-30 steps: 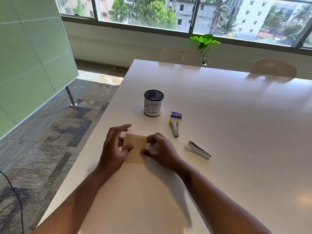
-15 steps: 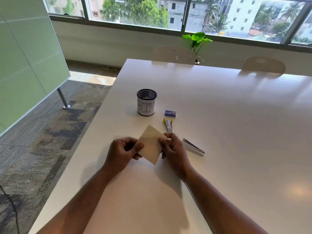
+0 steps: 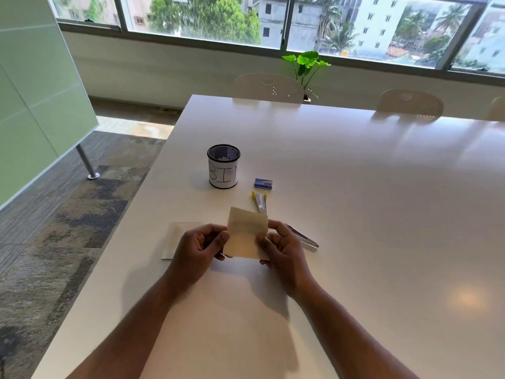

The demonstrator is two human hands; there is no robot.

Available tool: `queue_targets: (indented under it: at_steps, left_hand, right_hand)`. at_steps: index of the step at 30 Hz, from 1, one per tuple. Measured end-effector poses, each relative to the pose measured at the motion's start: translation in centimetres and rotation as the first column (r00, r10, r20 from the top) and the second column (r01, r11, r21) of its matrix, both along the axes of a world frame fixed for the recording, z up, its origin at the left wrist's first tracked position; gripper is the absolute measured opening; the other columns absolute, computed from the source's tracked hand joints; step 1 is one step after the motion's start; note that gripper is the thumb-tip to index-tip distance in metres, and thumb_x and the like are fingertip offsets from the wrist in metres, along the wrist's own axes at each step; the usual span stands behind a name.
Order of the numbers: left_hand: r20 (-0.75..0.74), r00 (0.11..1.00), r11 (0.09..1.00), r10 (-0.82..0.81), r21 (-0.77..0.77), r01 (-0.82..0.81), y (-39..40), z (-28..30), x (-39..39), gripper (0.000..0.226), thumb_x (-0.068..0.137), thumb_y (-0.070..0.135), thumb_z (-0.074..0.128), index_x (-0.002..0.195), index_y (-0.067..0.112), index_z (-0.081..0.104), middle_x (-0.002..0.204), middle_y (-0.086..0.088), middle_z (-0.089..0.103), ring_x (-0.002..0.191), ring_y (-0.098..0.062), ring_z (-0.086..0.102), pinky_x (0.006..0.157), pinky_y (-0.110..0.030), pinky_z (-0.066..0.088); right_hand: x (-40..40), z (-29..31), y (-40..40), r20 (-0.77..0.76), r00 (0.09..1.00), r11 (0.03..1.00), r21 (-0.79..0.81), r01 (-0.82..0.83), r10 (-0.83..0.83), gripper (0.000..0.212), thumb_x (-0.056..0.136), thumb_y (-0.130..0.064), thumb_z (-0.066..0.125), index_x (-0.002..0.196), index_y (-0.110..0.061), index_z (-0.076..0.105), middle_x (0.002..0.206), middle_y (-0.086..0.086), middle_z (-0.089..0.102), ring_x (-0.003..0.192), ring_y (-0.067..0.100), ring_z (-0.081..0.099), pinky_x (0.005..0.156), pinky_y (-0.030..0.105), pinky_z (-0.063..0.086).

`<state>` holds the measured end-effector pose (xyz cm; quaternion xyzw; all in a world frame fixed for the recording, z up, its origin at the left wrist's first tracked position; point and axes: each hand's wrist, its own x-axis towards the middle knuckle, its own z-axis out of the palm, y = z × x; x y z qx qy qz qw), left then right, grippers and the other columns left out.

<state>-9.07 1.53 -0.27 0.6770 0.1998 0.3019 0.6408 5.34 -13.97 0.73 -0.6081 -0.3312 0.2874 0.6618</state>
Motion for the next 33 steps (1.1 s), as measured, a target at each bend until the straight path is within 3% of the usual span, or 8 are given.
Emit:
queue_targets:
  at_steps: [3, 6, 10, 15, 20, 26, 29, 33]
  left_hand:
    - [0.024, 1.0, 1.0, 0.009, -0.006, -0.009, 0.1, 0.0, 0.0, 0.016, 0.088, 0.032, 0.074, 0.103, 0.036, 0.078, 0.079, -0.004, 0.077, 0.064, -0.009, 0.067, 0.06, -0.02, 0.055]
    - [0.026, 1.0, 1.0, 0.006, 0.009, -0.006, 0.1, -0.2, -0.1, 0.017, 0.09, 0.039, 0.078, 0.106, 0.037, 0.076, 0.07, -0.004, 0.073, 0.06, -0.01, 0.062, 0.06, -0.02, 0.053]
    - [-0.004, 1.0, 0.999, -0.011, 0.05, 0.011, -0.1, -0.3, -0.2, 0.013, 0.094, 0.027, 0.074, 0.106, 0.033, 0.075, 0.067, -0.004, 0.069, 0.058, -0.012, 0.058, 0.059, -0.021, 0.051]
    - [-0.007, 0.999, 0.999, -0.037, 0.026, 0.037, -0.4, 0.2, -0.1, 0.012, 0.095, 0.022, 0.071, 0.104, 0.023, 0.078, 0.077, -0.01, 0.074, 0.063, -0.015, 0.059, 0.059, -0.022, 0.051]
    - [-0.04, 0.999, 1.0, -0.022, -0.005, 0.022, -0.4, 0.5, -0.2, 0.023, 0.102, 0.004, 0.06, 0.108, 0.016, 0.079, 0.092, -0.01, 0.08, 0.072, -0.015, 0.071, 0.06, -0.025, 0.056]
    - [-0.043, 0.999, 0.992, -0.005, -0.126, 0.0, -0.3, 1.3, -0.3, 0.03, 0.096, 0.03, 0.062, 0.104, 0.006, 0.078, 0.085, -0.014, 0.079, 0.071, -0.022, 0.074, 0.063, -0.028, 0.062]
    - [-0.041, 0.999, 0.995, 0.001, -0.096, -0.005, -0.4, 1.2, -0.3, 0.024, 0.083, 0.027, 0.077, 0.099, 0.009, 0.079, 0.084, -0.011, 0.079, 0.072, -0.018, 0.073, 0.064, -0.025, 0.06]
    - [-0.043, 0.999, 0.996, 0.021, -0.083, -0.025, -0.1, 1.0, -0.3, 0.021, 0.08, 0.026, 0.081, 0.096, 0.012, 0.08, 0.085, -0.012, 0.08, 0.073, -0.016, 0.075, 0.063, -0.024, 0.06]
  right_hand:
    - [0.0, 0.1, 0.1, 0.042, 0.999, 0.999, -0.016, -0.029, 0.03, 0.02, 0.103, -0.017, 0.06, 0.121, -0.024, 0.067, 0.085, 0.015, 0.07, 0.072, 0.012, 0.064, 0.056, 0.022, 0.048]
    - [-0.2, 0.2, 0.2, -0.019, 0.999, 0.998, 0.033, -0.046, 0.046, 0.021, 0.099, -0.026, 0.062, 0.119, -0.026, 0.069, 0.099, 0.023, 0.072, 0.08, 0.017, 0.069, 0.06, 0.026, 0.053]
    - [0.0, 0.2, 0.1, -0.083, 0.994, 0.993, 0.093, -0.068, 0.076, 0.019, 0.101, -0.015, 0.063, 0.118, -0.02, 0.068, 0.105, 0.015, 0.076, 0.09, 0.025, 0.073, 0.075, 0.033, 0.06]
    - [0.0, 0.6, -0.2, 0.009, 1.0, 0.998, 0.053, -0.028, 0.027, 0.021, 0.102, -0.005, 0.061, 0.098, -0.022, 0.074, 0.091, -0.003, 0.073, 0.082, 0.01, 0.066, 0.068, 0.022, 0.054]
    - [0.0, 0.5, -0.2, -0.003, 1.0, 0.999, 0.035, 0.01, -0.01, 0.036, 0.1, 0.008, 0.056, 0.09, -0.019, 0.078, 0.092, -0.006, 0.076, 0.083, 0.005, 0.068, 0.069, 0.018, 0.053]
    - [0.2, 0.0, 0.0, 0.133, 0.99, 0.998, 0.045, 0.048, -0.054, 0.049, 0.094, 0.017, 0.054, 0.089, -0.023, 0.08, 0.098, -0.005, 0.074, 0.095, 0.015, 0.068, 0.077, 0.024, 0.053]
    - [0.3, -0.4, 0.3, 0.172, 0.983, 0.997, 0.054, 0.049, -0.058, 0.048, 0.087, 0.023, 0.056, 0.085, -0.018, 0.081, 0.099, -0.001, 0.073, 0.096, 0.024, 0.068, 0.076, 0.034, 0.056]
    - [0.1, -0.5, 0.4, 0.222, 0.974, 0.999, 0.022, 0.041, -0.045, 0.037, 0.085, 0.018, 0.06, 0.087, -0.011, 0.083, 0.101, 0.0, 0.073, 0.095, 0.019, 0.068, 0.074, 0.026, 0.054]
